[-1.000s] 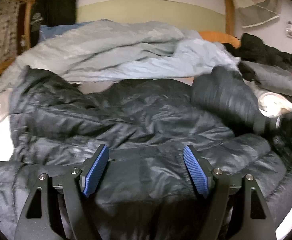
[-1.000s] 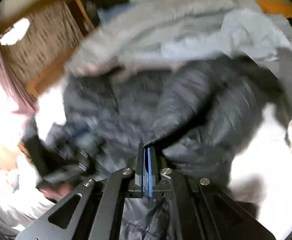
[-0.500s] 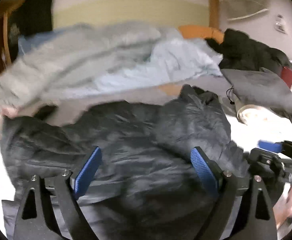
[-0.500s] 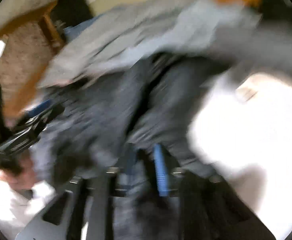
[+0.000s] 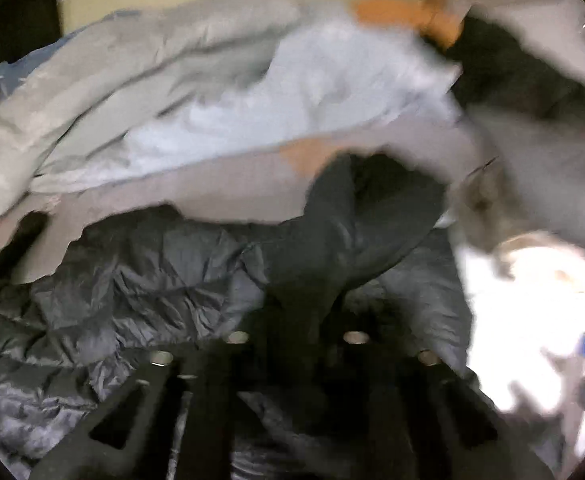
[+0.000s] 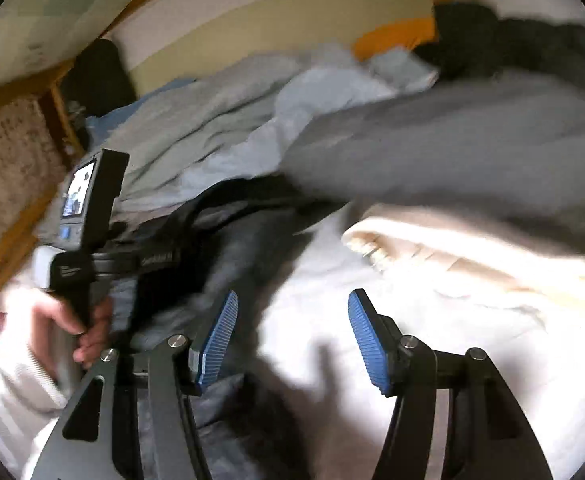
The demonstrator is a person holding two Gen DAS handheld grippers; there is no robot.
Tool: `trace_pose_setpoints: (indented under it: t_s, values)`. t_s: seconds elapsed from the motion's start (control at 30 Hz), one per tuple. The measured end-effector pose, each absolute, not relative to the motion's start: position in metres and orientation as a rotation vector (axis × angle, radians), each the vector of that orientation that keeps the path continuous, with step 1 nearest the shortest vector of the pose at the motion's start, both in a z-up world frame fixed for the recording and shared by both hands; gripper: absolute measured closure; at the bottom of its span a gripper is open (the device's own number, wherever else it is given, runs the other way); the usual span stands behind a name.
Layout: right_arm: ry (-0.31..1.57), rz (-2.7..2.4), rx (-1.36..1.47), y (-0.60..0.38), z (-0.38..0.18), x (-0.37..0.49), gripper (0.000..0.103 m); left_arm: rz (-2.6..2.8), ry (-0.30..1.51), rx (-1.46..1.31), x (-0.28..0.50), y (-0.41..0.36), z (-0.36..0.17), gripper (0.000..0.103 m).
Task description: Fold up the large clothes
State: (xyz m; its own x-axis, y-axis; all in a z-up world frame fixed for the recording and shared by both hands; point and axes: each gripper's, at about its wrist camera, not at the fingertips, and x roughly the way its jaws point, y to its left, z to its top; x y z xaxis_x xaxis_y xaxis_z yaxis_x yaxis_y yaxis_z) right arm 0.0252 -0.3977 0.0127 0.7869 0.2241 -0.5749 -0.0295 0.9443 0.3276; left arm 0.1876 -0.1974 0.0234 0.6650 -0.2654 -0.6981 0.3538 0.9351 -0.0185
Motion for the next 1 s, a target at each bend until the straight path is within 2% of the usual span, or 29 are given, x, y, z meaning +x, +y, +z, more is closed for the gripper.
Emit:
trace_pose_setpoints:
  t_s: [0.1, 0.2, 0.23, 0.27, 0.37, 0.4, 0.53, 0.63, 0.67, 0.7, 0.87, 1.0]
  values:
    - [0.629, 0.172, 0.179, -0.365, 0.019, 0.019, 0.042, -0.299, 0.634, 0.049, 0.153, -0.150, 0.045, 0.092]
    - [0.653, 0.270, 0.127, -0.333, 0.013, 0.016, 0.042, -0.274, 0.577, -0.091, 0.117, -0.103, 0.057, 0.092]
    - [0.681, 0.277, 0.120, -0.322, 0.007, 0.020, 0.042, -0.254, 0.574, -0.119, 0.105, -0.090, 0.058, 0.086]
    - [0.702, 0.269, 0.112, -0.316, 0.002, 0.024, 0.042, -0.232, 0.576, -0.143, 0.092, -0.078, 0.055, 0.075]
    - [0.818, 0.104, 0.045, -0.306, -0.021, 0.044, 0.050, -0.198, 0.591, -0.177, 0.061, -0.051, 0.037, 0.048]
    - [0.845, 0.081, 0.076, -0.312, -0.029, 0.049, 0.055, -0.196, 0.604, -0.168, 0.052, -0.045, 0.031, 0.046]
    - [0.870, 0.097, 0.220, -0.340, -0.032, 0.050, 0.055, -0.221, 0.630, -0.123, 0.028, -0.041, 0.019, 0.034]
    - [0.765, 0.039, 0.163, -0.343, -0.016, 0.032, 0.054, -0.305, 0.586, -0.107, 0.008, -0.031, 0.035, 0.030]
    - [0.731, -0.026, 0.107, -0.339, -0.012, 0.025, 0.053, -0.317, 0.555, -0.084, 0.002, -0.028, 0.044, 0.022]
    - [0.706, -0.084, 0.065, -0.337, -0.010, 0.022, 0.051, -0.305, 0.528, -0.051, -0.002, -0.027, 0.053, 0.019]
    - [0.730, -0.111, 0.099, -0.333, -0.010, 0.026, 0.051, -0.228, 0.469, 0.057, 0.016, -0.027, 0.083, 0.018]
    - [0.806, 0.203, 0.108, -0.323, -0.009, 0.028, 0.050, -0.326, 0.612, 0.008, 0.075, -0.031, 0.086, 0.018]
